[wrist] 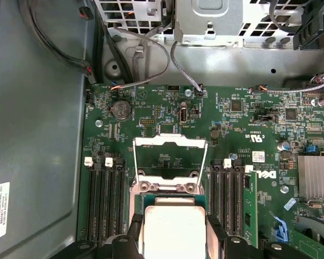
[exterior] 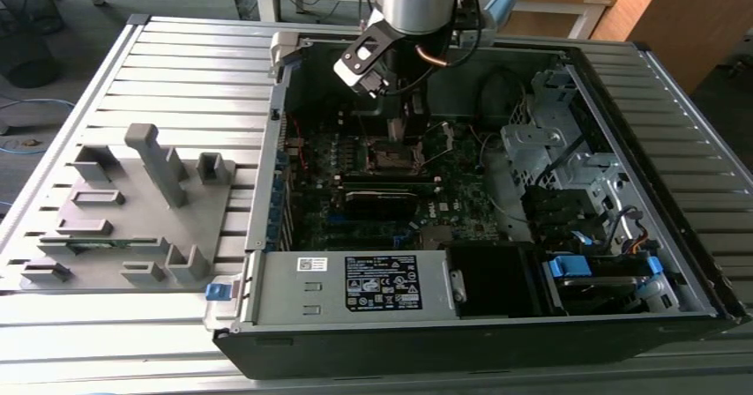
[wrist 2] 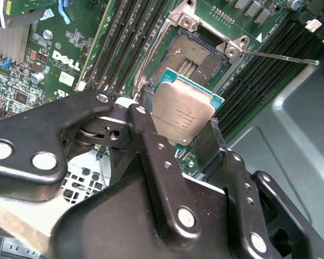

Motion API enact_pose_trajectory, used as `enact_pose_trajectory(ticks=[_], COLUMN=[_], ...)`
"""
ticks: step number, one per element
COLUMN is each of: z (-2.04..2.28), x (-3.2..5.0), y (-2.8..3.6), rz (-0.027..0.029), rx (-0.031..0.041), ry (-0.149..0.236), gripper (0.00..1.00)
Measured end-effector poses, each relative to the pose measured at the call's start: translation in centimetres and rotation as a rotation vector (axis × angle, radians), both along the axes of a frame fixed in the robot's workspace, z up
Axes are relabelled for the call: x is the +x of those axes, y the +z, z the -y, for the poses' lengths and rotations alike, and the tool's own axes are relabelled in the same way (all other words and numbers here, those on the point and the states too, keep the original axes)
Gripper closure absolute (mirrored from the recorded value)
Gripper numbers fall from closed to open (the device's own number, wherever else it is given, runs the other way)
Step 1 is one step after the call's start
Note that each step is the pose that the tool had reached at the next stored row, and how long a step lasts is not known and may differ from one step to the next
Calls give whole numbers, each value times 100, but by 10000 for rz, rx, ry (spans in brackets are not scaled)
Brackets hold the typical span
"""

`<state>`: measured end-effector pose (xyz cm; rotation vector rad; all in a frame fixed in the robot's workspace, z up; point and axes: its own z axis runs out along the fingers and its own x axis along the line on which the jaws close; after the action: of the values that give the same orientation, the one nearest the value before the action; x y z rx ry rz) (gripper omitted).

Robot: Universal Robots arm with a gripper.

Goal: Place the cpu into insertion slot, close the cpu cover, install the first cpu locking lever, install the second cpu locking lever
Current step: 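Place the cpu into insertion slot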

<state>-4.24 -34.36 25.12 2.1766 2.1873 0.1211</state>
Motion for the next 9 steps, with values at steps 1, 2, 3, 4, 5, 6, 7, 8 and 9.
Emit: enact_pose_trajectory(ticks=[1, 2, 3, 4, 5, 6, 7, 8, 9], z=[0, 0, 0, 0, 0, 0, 0, 0, 1], x=[-7, -21, -36, -48, -58, -64, -66, -66, -66], y=[-9, -17, -23, -29, -36, -43, -49, -49, -49], rz=[4, 5, 6, 6, 6, 6, 6, 5, 4], rx=[-1, -1, -1, -1, 0, -1, -1, -2, -5], ry=[0, 1, 1, 0, 0, 0, 0, 1, 1], gripper=[46, 46, 46, 46, 46, 46, 46, 46, 46])
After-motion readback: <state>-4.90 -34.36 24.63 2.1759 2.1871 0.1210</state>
